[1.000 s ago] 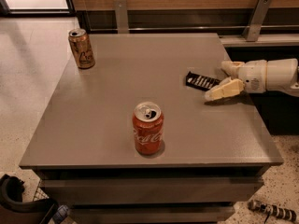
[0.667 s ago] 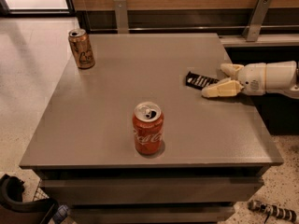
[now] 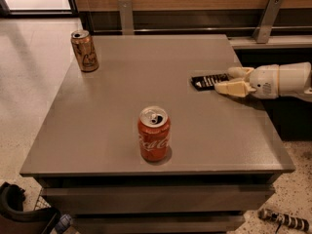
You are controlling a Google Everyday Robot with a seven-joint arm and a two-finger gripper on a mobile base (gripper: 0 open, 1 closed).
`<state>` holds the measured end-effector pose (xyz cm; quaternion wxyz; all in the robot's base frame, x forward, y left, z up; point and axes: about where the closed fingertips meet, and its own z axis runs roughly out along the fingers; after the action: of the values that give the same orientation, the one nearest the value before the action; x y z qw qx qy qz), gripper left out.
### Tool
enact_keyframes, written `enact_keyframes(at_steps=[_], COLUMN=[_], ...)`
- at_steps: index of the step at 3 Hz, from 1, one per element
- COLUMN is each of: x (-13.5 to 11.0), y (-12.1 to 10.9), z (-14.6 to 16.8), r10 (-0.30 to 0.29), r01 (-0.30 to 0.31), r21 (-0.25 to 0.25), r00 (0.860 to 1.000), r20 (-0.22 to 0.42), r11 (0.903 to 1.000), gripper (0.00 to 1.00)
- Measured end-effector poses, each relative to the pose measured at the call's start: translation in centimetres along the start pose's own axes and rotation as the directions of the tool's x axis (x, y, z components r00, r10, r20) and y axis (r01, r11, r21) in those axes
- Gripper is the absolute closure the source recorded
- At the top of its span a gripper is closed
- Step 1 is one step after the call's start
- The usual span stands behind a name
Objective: Move rxbar chocolate near orange can
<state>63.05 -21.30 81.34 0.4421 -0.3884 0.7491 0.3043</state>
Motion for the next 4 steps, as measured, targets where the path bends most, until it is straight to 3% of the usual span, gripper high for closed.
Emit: enact_keyframes(at_steps=[1,4], x=[-0.22,-0.24], y=[0.04,0.05], z=[-0.07,-0.07], r10=[0.0,0.0], r01=[0.0,0.0], r21=[-0.001,0.0], r00=[1.0,1.0], r20=[0.0,0.0], r11=[1.0,1.0], gripper=[1.0,1.0])
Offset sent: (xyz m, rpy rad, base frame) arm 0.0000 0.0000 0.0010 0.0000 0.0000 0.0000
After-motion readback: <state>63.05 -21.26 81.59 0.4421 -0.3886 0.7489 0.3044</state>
